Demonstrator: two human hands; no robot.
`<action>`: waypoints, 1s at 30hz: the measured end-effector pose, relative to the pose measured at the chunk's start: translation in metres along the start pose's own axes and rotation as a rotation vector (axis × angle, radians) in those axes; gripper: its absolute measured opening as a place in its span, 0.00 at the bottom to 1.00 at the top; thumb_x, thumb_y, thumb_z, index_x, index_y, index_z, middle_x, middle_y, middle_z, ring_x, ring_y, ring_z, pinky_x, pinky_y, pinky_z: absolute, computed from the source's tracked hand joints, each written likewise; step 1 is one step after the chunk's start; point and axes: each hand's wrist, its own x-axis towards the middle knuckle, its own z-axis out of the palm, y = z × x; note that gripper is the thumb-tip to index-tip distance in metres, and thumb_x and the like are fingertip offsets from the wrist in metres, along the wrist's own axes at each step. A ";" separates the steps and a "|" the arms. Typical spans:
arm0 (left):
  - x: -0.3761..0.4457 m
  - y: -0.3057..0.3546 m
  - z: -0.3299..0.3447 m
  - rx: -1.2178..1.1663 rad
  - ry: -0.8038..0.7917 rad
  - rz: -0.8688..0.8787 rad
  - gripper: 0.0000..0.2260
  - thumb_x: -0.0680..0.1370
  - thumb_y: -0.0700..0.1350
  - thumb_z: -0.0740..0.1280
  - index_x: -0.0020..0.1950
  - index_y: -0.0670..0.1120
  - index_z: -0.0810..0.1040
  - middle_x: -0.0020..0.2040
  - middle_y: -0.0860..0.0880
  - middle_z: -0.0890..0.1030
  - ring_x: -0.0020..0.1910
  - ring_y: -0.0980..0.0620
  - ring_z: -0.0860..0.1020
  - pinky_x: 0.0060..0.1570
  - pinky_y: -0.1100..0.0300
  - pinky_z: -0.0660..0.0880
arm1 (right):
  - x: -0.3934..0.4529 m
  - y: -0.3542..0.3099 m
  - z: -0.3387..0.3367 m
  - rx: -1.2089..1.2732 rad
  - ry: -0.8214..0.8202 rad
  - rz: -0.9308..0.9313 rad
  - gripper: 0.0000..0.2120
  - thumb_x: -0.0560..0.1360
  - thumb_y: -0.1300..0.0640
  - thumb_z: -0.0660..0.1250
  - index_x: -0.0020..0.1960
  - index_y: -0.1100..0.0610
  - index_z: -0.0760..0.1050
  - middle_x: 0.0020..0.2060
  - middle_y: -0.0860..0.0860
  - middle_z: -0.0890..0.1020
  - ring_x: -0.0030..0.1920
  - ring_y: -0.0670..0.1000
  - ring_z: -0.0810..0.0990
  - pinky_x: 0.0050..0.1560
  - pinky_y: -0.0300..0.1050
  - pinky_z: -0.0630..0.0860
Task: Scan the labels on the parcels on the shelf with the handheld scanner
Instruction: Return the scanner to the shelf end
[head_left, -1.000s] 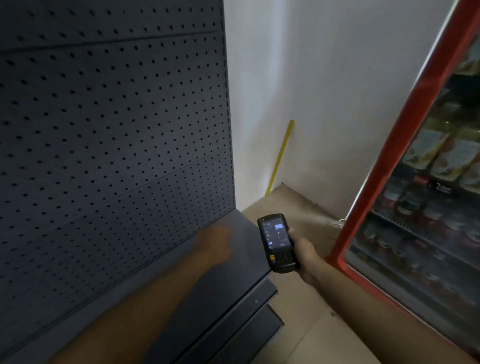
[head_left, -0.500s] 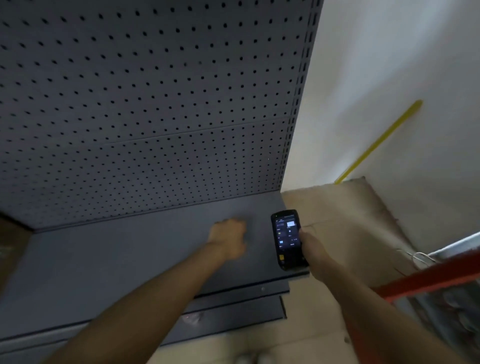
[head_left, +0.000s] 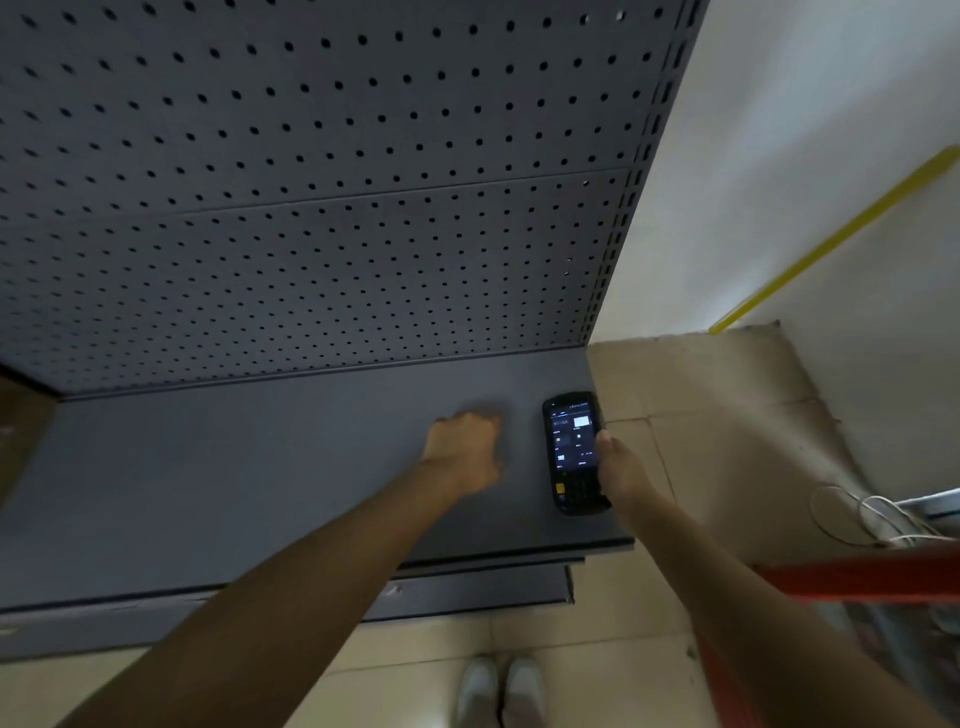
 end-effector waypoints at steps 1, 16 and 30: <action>0.001 -0.001 0.001 -0.006 0.001 -0.004 0.20 0.78 0.51 0.64 0.69 0.44 0.72 0.64 0.44 0.77 0.61 0.45 0.76 0.61 0.53 0.74 | 0.001 0.000 0.001 0.006 0.001 0.005 0.25 0.82 0.48 0.47 0.68 0.64 0.69 0.66 0.62 0.74 0.65 0.62 0.71 0.66 0.55 0.67; -0.001 -0.004 0.009 0.004 0.020 0.003 0.20 0.78 0.51 0.64 0.69 0.46 0.72 0.65 0.44 0.77 0.63 0.45 0.76 0.62 0.55 0.71 | 0.014 0.009 0.005 0.010 0.029 -0.035 0.22 0.82 0.50 0.49 0.66 0.63 0.71 0.63 0.60 0.76 0.63 0.61 0.73 0.62 0.50 0.68; -0.010 -0.016 0.011 0.024 0.003 -0.005 0.19 0.79 0.49 0.64 0.68 0.45 0.72 0.64 0.45 0.77 0.61 0.45 0.76 0.59 0.55 0.72 | 0.022 0.009 -0.002 -0.468 0.211 -0.296 0.22 0.81 0.53 0.50 0.51 0.66 0.77 0.47 0.68 0.79 0.53 0.66 0.74 0.51 0.51 0.66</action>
